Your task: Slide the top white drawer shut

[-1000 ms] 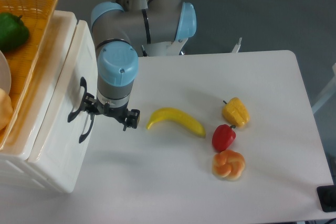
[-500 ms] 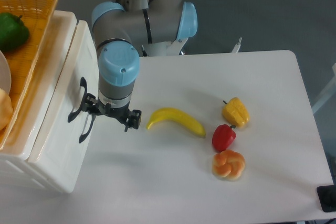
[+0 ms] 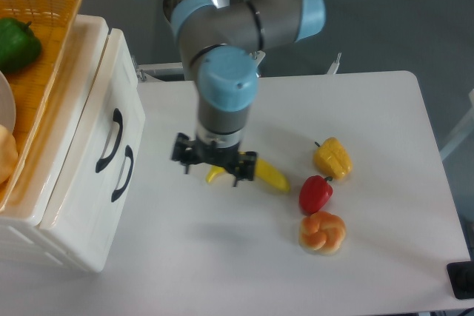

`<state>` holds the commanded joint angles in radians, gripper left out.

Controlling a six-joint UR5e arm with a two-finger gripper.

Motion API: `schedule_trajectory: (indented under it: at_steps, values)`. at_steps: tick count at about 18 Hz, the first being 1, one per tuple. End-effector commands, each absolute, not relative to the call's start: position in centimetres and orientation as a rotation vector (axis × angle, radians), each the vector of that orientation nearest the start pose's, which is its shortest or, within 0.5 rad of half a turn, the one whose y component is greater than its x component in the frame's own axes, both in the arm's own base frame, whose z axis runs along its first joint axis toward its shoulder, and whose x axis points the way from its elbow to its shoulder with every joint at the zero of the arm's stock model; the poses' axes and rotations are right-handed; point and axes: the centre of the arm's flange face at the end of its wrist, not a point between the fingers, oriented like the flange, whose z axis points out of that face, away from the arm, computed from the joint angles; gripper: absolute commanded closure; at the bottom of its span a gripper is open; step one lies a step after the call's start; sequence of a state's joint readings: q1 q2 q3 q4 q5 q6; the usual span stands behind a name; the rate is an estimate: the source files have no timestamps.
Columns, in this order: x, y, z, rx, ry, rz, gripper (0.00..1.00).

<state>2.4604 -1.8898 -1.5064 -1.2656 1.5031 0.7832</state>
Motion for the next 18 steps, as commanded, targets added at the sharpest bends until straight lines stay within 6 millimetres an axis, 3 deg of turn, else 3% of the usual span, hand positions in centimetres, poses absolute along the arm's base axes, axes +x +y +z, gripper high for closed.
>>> schedule_trajectory:
  at_steps: [4, 10, 15, 18]
  values:
    - [-44.0, 45.8, 37.5, -3.107, 0.102, 0.082, 0.0]
    - [-51.1, 37.8, 37.5, -3.153, 0.201, 0.126, 0.0]
    - [-53.9, 33.3, 38.8, -3.151, 0.43, 0.167, 0.0]
    - [-53.8, 32.2, 38.9, -3.152, 0.458, 0.164, 0.0]
